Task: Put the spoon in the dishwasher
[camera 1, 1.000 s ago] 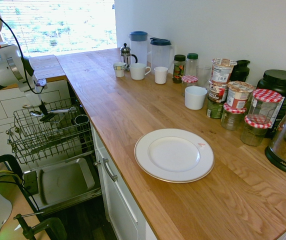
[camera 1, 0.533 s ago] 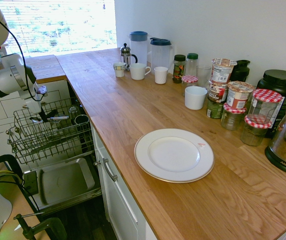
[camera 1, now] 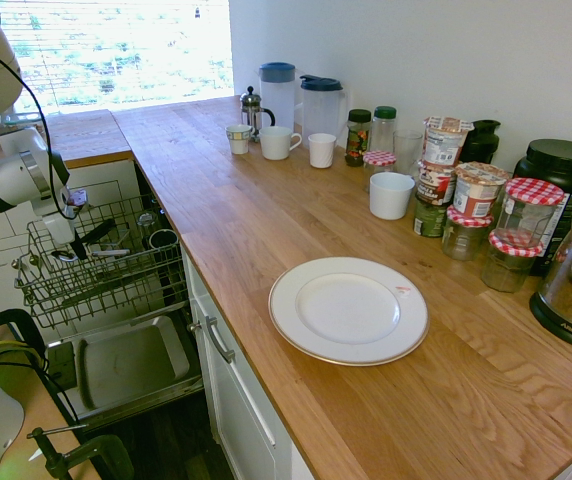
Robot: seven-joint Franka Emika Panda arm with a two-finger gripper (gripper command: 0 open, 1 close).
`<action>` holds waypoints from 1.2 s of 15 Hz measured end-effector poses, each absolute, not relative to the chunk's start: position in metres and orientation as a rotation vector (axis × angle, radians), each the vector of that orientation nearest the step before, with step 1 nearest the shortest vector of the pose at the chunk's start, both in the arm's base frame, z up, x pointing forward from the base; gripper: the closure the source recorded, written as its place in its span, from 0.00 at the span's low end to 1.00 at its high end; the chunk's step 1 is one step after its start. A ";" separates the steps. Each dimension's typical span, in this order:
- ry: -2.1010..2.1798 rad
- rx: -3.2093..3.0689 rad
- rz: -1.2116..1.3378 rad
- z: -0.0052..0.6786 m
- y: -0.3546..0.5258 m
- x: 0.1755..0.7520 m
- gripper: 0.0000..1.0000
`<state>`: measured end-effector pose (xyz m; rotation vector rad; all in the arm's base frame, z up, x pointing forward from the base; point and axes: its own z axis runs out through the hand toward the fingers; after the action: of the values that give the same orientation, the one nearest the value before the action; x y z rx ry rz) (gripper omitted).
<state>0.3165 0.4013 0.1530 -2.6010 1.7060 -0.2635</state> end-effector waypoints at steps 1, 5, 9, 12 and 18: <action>1.709 -2.609 -0.261 0.146 0.401 0.315 1.00; 1.717 -2.611 -0.256 0.127 0.399 0.313 0.00; 1.715 -2.606 -0.267 0.121 0.397 0.315 0.00; 1.714 -2.601 -0.269 0.121 0.398 0.314 0.00; 1.730 -2.578 -0.286 0.132 0.399 0.317 0.00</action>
<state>0.3168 0.3987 0.1322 -2.5781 1.7298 -0.2863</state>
